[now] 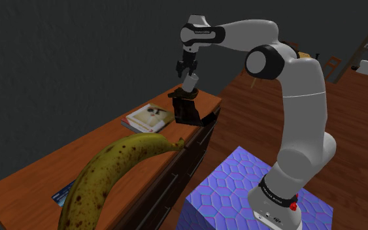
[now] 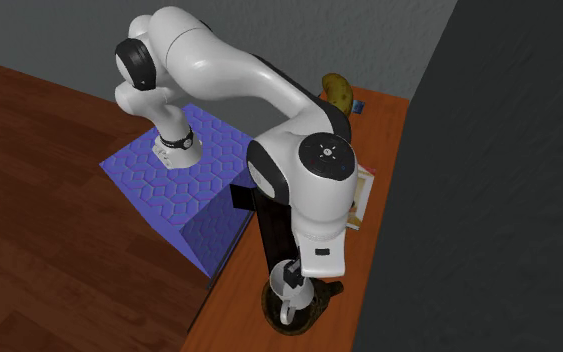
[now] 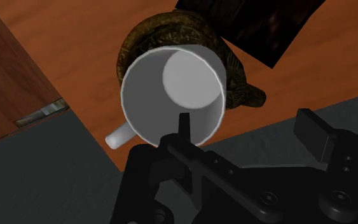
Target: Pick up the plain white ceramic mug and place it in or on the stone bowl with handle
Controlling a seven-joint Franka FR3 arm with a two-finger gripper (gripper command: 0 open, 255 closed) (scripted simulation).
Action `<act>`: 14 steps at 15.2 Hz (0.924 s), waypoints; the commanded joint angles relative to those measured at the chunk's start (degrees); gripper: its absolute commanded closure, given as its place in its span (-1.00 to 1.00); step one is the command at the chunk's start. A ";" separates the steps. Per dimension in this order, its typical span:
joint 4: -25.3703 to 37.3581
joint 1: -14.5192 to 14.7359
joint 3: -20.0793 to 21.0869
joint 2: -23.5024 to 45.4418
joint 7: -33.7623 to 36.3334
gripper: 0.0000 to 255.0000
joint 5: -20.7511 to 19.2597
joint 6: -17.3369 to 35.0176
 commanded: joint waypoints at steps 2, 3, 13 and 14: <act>0.00 0.00 0.00 0.00 0.00 -1.00 0.00 0.00; 1.59 0.01 0.00 -0.21 0.00 -1.00 0.00 -1.79; 7.06 0.01 0.00 -0.15 0.00 -1.00 0.00 -7.20; 7.06 0.01 0.00 -0.15 0.00 -1.00 0.00 -7.20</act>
